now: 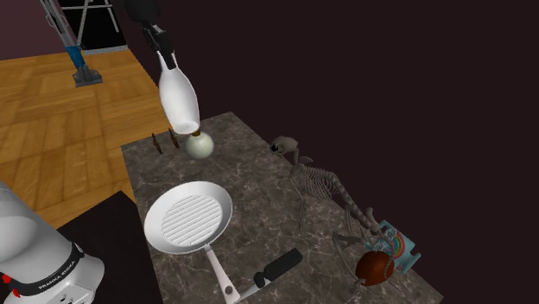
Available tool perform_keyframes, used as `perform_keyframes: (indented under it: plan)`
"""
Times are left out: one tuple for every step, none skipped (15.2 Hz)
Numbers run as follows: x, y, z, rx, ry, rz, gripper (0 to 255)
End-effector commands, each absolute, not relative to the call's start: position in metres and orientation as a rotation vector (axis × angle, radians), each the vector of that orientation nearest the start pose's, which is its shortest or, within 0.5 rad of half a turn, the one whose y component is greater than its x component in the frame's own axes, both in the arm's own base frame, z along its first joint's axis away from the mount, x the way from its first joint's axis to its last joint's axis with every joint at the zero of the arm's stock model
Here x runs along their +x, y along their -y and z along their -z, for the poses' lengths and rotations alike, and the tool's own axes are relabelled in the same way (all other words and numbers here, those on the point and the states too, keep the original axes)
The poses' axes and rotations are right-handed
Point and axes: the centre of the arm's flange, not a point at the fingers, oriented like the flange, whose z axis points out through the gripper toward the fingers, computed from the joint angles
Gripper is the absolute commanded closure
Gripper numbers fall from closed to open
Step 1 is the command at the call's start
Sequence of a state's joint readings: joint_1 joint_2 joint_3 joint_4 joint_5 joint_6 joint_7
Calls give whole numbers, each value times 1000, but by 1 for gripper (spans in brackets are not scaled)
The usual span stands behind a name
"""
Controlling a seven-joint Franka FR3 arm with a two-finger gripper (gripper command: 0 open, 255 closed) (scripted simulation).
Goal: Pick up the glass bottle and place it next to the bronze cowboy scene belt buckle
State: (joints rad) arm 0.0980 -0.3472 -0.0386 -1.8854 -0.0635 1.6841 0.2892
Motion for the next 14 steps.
perform_keyframes:
  plan:
    - [439, -40, -667, -3137, -358, 241, 255]
    - [433, -51, -671, -3137, -358, 241, 255]
    - [427, -62, -675, -3137, -358, 241, 255]
    - [421, -73, -679, -3137, -358, 241, 255]
    - [415, -84, -683, -3137, -358, 241, 255]
    - [409, -95, -687, -3137, -358, 241, 255]
    - [403, -106, -691, -3137, -358, 241, 255]
    - [397, -117, -695, -3137, -358, 241, 255]
    - [391, -128, -699, -3137, -358, 241, 255]
    - [385, -139, -703, -3137, -358, 241, 255]
    - [379, -150, -707, -3137, -358, 241, 255]
    - [373, -161, -711, -3137, -358, 241, 255]
    - [367, -172, -716, -3137, -358, 241, 255]
    - [361, -183, -720, -3137, -358, 241, 255]
